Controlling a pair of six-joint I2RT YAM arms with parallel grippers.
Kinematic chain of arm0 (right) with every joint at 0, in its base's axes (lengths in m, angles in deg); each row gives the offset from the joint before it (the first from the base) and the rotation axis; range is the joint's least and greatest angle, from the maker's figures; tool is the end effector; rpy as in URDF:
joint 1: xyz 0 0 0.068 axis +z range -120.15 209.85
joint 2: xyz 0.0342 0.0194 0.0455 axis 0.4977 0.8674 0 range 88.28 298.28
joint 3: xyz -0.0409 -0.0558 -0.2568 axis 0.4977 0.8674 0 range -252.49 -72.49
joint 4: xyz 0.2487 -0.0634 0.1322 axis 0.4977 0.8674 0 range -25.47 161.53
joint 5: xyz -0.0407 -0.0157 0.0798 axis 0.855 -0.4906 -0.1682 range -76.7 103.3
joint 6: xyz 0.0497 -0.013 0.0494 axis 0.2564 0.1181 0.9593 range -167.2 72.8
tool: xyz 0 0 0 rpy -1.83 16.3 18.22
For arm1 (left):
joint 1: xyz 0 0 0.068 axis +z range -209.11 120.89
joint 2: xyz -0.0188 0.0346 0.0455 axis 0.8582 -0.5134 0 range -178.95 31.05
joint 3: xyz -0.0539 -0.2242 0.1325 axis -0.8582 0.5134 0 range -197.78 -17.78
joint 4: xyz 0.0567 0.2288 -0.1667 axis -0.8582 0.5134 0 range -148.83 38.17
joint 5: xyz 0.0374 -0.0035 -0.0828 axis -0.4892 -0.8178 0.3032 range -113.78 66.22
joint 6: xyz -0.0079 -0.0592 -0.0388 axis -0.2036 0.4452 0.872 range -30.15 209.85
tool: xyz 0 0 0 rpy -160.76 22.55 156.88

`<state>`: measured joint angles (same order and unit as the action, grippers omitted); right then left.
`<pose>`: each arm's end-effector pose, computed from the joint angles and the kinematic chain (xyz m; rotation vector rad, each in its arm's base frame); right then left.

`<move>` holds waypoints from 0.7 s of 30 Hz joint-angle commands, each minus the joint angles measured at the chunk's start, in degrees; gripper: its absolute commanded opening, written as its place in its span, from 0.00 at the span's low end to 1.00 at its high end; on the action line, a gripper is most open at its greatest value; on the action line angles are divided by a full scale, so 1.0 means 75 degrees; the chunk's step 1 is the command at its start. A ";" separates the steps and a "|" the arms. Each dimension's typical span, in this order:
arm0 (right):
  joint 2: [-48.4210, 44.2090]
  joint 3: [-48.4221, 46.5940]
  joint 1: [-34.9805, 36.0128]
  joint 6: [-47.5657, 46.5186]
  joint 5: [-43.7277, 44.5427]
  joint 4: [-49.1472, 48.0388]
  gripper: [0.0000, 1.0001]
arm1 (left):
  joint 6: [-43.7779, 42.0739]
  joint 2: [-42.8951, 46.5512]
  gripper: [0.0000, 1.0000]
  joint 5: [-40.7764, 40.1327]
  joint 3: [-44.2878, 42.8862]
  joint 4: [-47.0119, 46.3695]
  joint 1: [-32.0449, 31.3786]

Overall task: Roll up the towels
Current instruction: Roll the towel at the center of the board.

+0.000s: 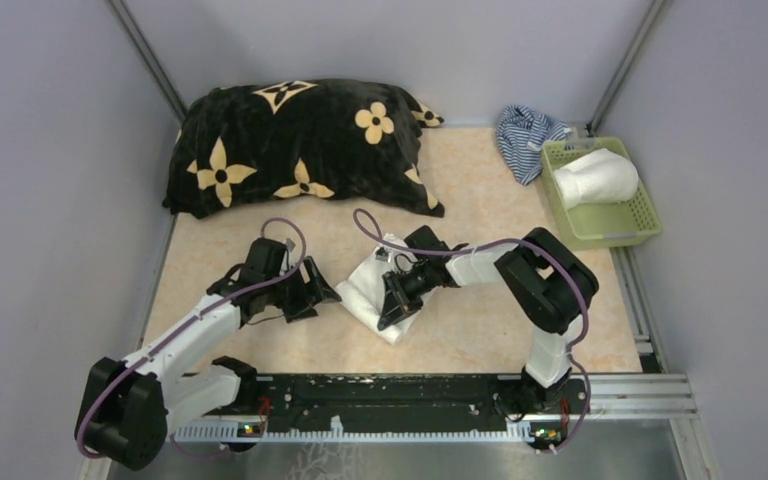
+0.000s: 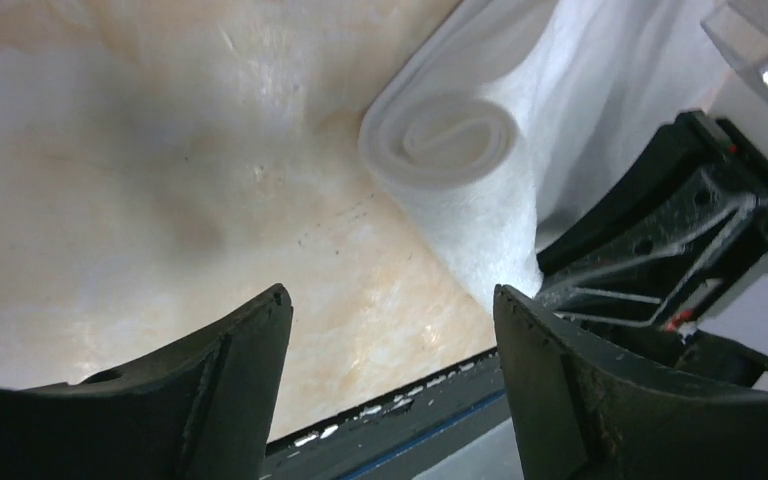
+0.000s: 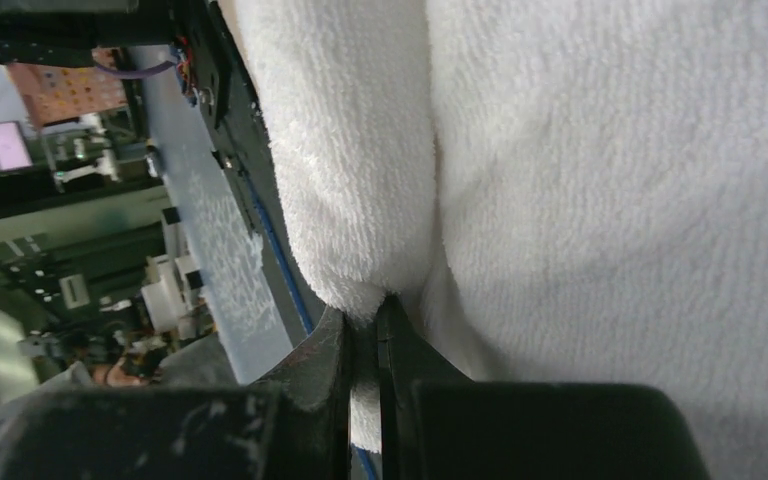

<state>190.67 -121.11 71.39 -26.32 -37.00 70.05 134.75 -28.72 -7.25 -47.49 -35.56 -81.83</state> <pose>0.2263 0.2607 0.0830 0.8357 -2.6222 -1.4843 0.2109 -0.1064 0.1458 -0.3847 2.6254 -0.8088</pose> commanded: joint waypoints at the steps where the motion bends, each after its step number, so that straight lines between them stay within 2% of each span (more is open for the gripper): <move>1: 0.0484 0.0061 -0.0282 0.0407 -0.1036 -0.0522 0.00 | 0.0451 0.0163 0.80 0.0870 0.0568 -0.0975 0.0037; 7: 0.0903 -0.0009 -0.0355 0.0209 -0.1208 -0.0338 0.00 | 0.1031 -0.0544 0.80 0.1465 0.0646 -0.2179 0.0024; 10: 0.0975 -0.0135 -0.0359 0.0001 -0.1109 -0.0074 0.00 | 0.1209 -0.0780 0.81 0.1338 0.0513 -0.2459 0.0018; 18: 0.1003 -0.0172 -0.0356 -0.0119 -0.0992 0.0061 0.00 | 0.1416 -0.2101 0.80 0.0538 -0.0291 -0.2352 -0.0013; 21: 0.0975 -0.0164 -0.0359 -0.0124 -0.0953 0.0065 0.00 | 0.1375 -0.2590 0.75 0.0324 -0.0513 -0.2138 -0.0053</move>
<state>196.89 -121.68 68.68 -25.12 -45.92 68.87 144.52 -44.76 -1.59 -48.56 -51.80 -81.90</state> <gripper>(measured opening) 0.049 0.779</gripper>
